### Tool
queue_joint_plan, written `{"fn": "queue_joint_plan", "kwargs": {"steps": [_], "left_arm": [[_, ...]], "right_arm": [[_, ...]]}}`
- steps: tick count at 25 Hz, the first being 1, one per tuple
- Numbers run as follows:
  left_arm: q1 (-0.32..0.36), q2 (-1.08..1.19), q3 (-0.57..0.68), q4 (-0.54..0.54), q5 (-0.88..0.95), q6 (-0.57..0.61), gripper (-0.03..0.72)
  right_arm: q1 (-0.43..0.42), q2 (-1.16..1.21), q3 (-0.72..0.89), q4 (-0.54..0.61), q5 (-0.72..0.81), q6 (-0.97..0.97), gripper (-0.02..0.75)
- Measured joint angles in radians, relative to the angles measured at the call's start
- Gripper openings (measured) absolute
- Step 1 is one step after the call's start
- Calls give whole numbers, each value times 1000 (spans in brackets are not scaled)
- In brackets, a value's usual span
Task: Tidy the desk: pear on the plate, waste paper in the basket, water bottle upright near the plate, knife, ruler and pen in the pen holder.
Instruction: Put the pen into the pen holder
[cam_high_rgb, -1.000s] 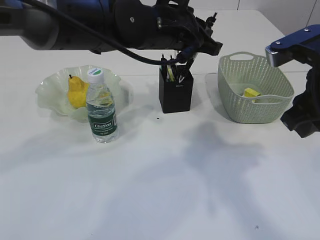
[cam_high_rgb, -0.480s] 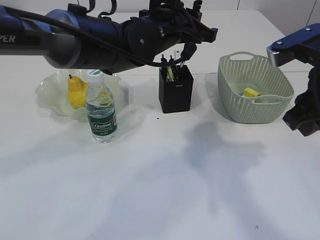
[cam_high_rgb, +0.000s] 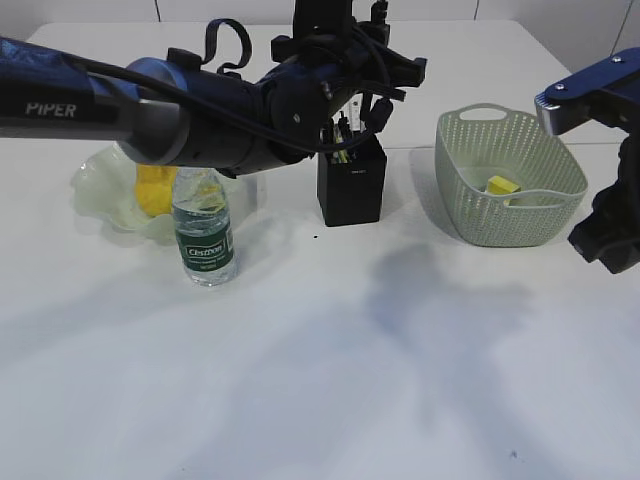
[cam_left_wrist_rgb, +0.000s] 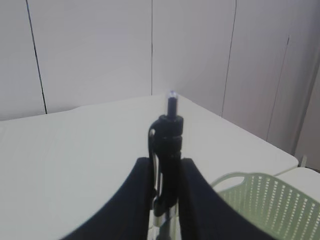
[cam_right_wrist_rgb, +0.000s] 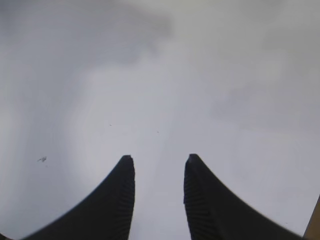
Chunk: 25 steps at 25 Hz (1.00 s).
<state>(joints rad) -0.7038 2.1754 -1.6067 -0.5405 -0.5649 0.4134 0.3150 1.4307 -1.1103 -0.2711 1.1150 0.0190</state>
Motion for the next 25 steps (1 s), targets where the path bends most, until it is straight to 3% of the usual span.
{"fn": "queue_joint_plan", "kwargs": {"steps": [25], "left_arm": [[0,125,0,12,-139,-49,82]], "right_arm": [[0,0,0,-14,11,0,253]]}}
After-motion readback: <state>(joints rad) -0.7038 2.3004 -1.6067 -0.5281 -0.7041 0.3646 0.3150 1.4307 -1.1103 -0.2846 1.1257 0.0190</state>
